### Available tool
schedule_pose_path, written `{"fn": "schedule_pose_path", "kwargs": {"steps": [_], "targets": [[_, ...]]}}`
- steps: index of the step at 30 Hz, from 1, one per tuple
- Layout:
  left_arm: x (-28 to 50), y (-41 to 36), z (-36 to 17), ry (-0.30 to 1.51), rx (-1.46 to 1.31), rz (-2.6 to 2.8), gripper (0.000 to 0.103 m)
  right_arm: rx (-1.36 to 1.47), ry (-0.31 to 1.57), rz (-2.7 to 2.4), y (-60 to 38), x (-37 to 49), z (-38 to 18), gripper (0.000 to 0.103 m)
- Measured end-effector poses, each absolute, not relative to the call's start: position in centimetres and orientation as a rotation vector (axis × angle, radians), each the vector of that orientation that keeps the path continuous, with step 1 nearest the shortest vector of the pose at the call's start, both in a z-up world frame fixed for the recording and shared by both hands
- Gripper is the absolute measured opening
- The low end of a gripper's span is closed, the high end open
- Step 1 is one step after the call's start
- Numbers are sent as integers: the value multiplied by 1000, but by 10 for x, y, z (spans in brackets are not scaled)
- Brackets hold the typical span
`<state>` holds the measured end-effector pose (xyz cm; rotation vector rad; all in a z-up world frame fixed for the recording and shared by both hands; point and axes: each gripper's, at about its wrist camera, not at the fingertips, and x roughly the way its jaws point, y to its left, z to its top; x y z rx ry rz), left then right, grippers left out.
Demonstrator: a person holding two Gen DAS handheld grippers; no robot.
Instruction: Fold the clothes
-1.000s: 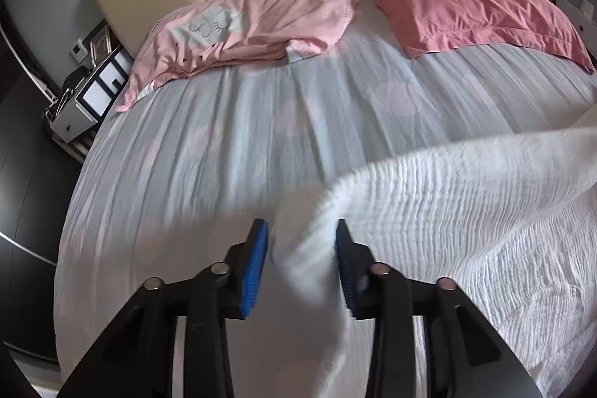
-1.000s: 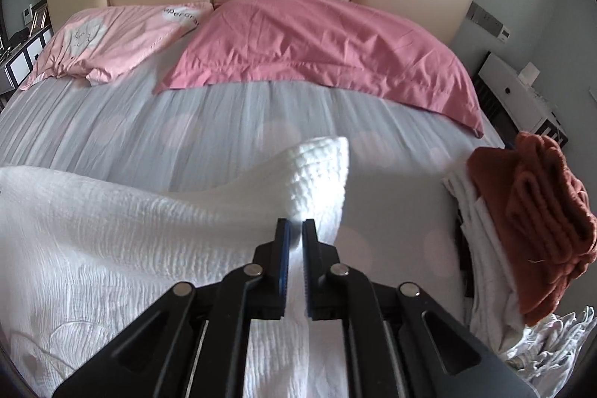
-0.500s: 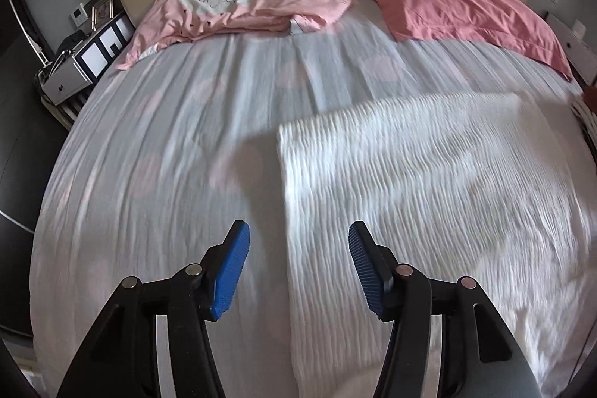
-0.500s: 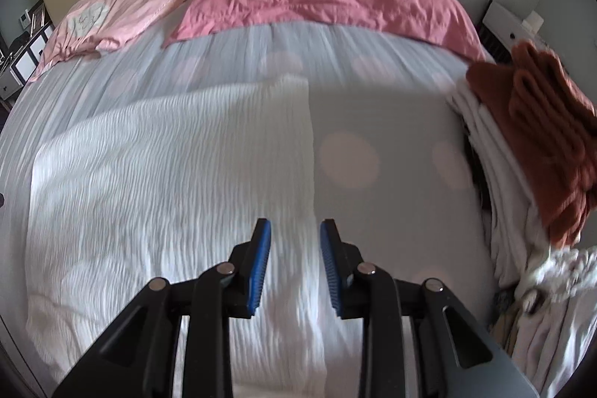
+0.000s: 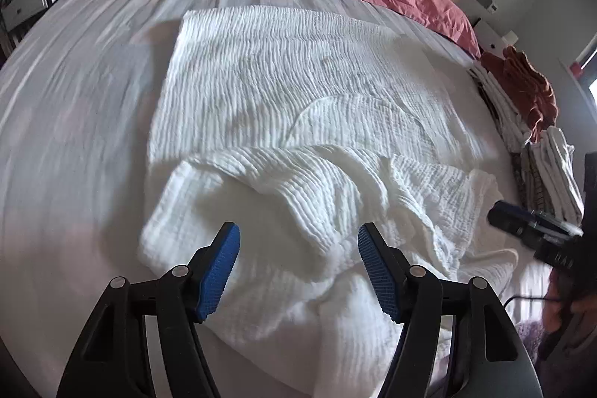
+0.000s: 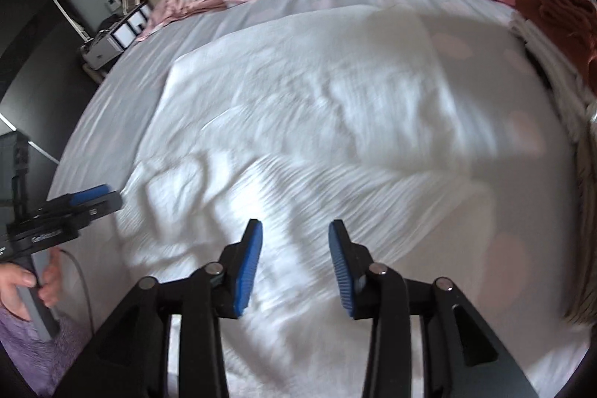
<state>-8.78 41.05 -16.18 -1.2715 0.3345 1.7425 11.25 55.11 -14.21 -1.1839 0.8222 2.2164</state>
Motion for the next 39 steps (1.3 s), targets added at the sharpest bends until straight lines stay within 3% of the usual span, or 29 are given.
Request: {"fn": "schedule_pose_path", "kwargs": {"steps": [10,11,13,15,17,18,19,33,39], "targets": [[-76,425,-210,286,-1330,1725,66,-1225,834,2238,524,92,-196,40],[-77,427,-215,285,-1348,1717,63,-1234,816,2236,521,89,-200,40],[-76,432,-223,316,-1359,1715,47,-1254,774,2222,518,86,-208,39],[-73,436,-225,355,-1345,1719,35,-1270,740,2202,517,84,-215,22],[-71,437,-224,364,-1330,1709,16,-1255,741,2201,518,85,-214,15],[-71,437,-222,360,-1327,1707,14,-1234,749,2211,519,87,-210,6],[-70,437,-220,356,-1322,1707,13,-1211,718,2203,518,90,-204,2],[-137,333,-100,50,-1139,1922,12,-963,596,1979,570,203,-115,2],[-182,275,-70,83,-1127,2046,12,-887,546,1870,600,259,-73,2]]}}
